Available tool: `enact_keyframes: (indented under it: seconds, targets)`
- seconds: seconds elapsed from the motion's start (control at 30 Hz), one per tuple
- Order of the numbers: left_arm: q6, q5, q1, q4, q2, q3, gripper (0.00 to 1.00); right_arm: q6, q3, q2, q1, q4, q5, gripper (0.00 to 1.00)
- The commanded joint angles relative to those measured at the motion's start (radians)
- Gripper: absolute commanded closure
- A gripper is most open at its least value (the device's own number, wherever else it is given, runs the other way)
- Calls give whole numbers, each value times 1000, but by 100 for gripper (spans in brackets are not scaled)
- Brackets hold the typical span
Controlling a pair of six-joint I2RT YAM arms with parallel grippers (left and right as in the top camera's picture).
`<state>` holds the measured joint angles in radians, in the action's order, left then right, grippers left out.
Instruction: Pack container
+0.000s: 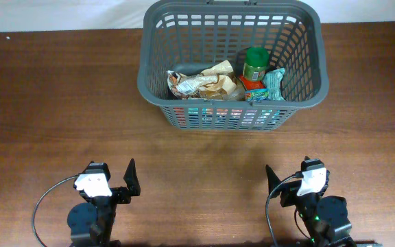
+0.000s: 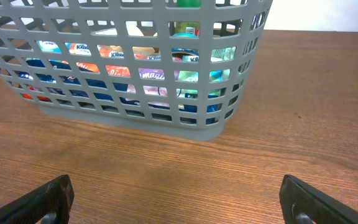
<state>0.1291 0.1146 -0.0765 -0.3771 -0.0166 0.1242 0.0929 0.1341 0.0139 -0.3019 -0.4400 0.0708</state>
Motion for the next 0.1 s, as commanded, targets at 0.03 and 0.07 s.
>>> enact_keyframes:
  seconds: [0.03, 0.07]
  targets:
    - [12, -7, 4, 3, 11, -11, 1, -8, -6, -11, -6, -1, 13, 1]
    - [12, -7, 4, 3, 11, -11, 1, -8, -6, -11, -6, -1, 13, 1]
